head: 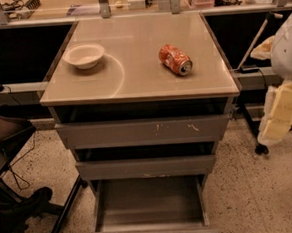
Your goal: Close bottom drawer
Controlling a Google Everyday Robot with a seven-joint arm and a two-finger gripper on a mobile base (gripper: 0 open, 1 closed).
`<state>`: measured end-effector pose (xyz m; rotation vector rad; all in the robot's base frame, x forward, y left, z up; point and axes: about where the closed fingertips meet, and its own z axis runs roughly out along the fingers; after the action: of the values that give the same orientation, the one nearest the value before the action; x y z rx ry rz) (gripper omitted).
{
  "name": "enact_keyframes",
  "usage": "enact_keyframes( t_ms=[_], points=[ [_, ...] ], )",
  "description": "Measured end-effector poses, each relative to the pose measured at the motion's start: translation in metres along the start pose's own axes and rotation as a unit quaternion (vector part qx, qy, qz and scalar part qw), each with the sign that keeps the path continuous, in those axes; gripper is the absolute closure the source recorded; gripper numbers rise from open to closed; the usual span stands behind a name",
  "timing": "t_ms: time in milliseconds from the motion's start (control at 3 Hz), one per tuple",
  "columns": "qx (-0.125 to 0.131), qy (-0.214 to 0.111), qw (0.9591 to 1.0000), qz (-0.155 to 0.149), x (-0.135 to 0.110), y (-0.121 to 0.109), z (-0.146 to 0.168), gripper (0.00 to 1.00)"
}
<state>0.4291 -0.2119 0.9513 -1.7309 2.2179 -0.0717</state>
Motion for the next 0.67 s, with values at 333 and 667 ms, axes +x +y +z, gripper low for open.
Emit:
enact_keyframes(
  t_ms=[333,667],
  points=[
    [0.001,-0.041,0.9991,0.005,-0.003,0.039,0.032,0.0],
    [0.0,-0.086,0.9955,0.04,0.001,0.08,0.073,0.0]
  ],
)
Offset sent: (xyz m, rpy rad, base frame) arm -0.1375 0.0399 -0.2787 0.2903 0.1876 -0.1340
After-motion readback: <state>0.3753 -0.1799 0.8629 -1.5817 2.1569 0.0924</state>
